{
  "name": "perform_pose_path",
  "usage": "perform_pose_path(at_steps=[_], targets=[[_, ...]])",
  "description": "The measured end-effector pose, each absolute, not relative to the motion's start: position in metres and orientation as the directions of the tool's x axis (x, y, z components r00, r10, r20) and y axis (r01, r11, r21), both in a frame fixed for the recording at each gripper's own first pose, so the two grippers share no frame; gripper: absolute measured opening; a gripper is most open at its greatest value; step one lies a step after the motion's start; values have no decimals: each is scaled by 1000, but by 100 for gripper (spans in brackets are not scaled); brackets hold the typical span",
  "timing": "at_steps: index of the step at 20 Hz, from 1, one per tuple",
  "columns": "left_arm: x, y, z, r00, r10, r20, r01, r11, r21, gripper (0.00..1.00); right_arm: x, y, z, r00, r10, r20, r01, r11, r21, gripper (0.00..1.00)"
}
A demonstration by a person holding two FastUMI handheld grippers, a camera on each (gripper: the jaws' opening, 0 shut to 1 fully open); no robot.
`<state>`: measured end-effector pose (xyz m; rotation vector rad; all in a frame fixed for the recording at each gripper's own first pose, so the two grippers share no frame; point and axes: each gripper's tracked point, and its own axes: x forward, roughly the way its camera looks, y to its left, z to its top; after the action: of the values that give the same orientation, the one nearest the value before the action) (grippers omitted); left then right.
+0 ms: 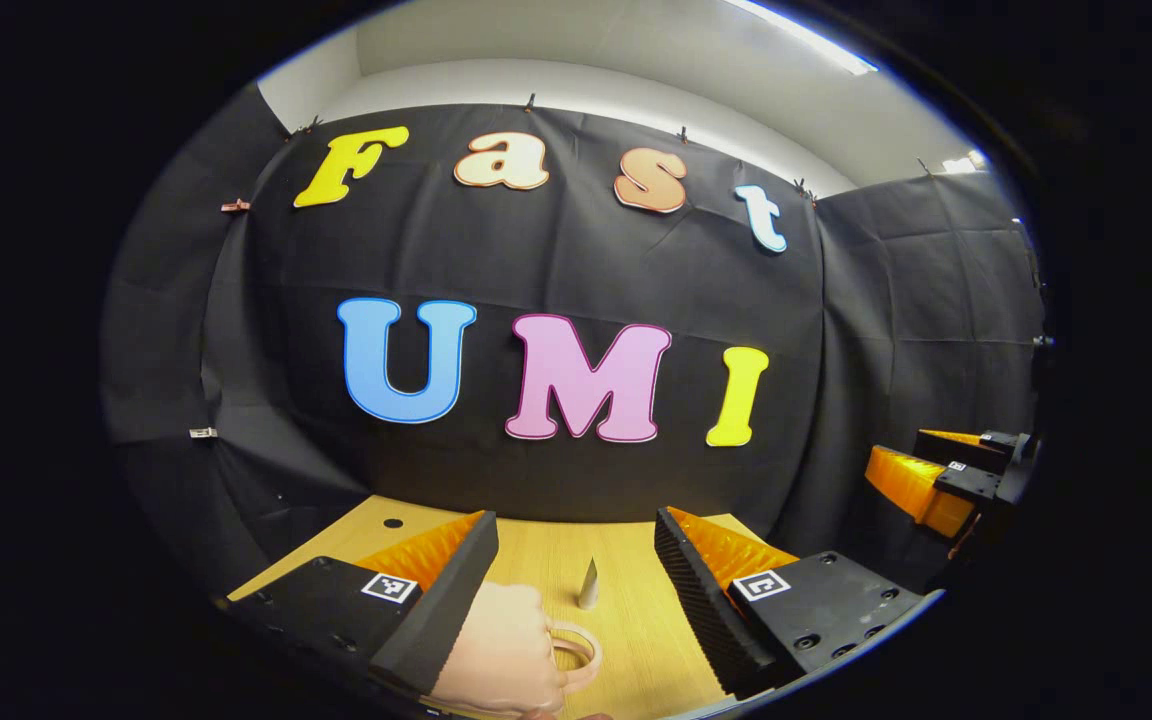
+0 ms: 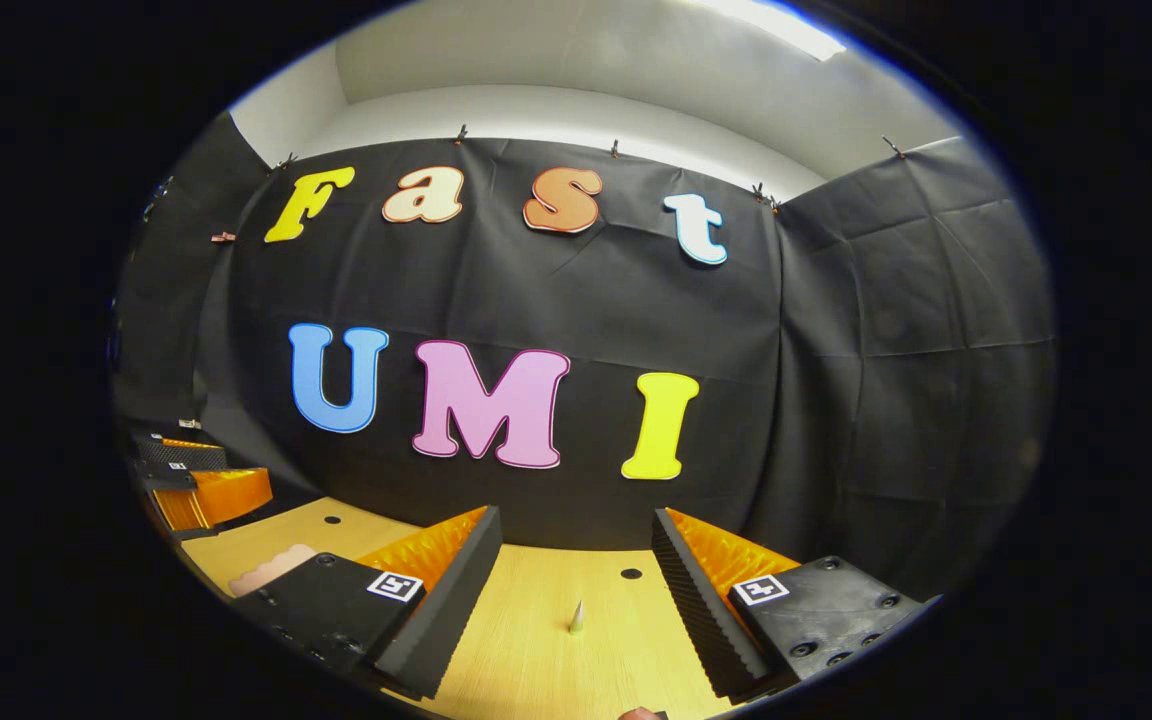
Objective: First open the suitcase, pack the skin care products into it, and then close the suitcase.
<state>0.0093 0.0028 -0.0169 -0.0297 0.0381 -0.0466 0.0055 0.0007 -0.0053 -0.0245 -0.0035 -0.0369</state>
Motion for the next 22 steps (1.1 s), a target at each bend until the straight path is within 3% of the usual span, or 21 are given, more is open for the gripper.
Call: perform_pose_path(at_steps=[4,8,11,15,18,22], targets=[[14,-6,-28,995,-83,-52,81,996,-42,99,9,2,-7,999,-39,8,39,999,-19,96],[32,-32,-84,957,-181,-228,153,979,-134,99,6,-2,-11,1000,-22,4,22,1000,-15,96],[52,-48,-140,900,-195,-389,164,980,-113,98,13,-24,-14,999,-36,33,37,998,-53,96],[80,-73,-220,778,-189,-599,140,982,-129,96,33,-50,-40,999,-36,23,37,998,-41,95],[98,-77,-277,623,-149,-768,54,988,-148,96,57,-77,-71,999,-34,-22,33,999,-20,96],[120,-72,-341,478,-76,-875,-47,993,-112,97,89,-132,-107,995,-56,-80,56,998,-1,96]])
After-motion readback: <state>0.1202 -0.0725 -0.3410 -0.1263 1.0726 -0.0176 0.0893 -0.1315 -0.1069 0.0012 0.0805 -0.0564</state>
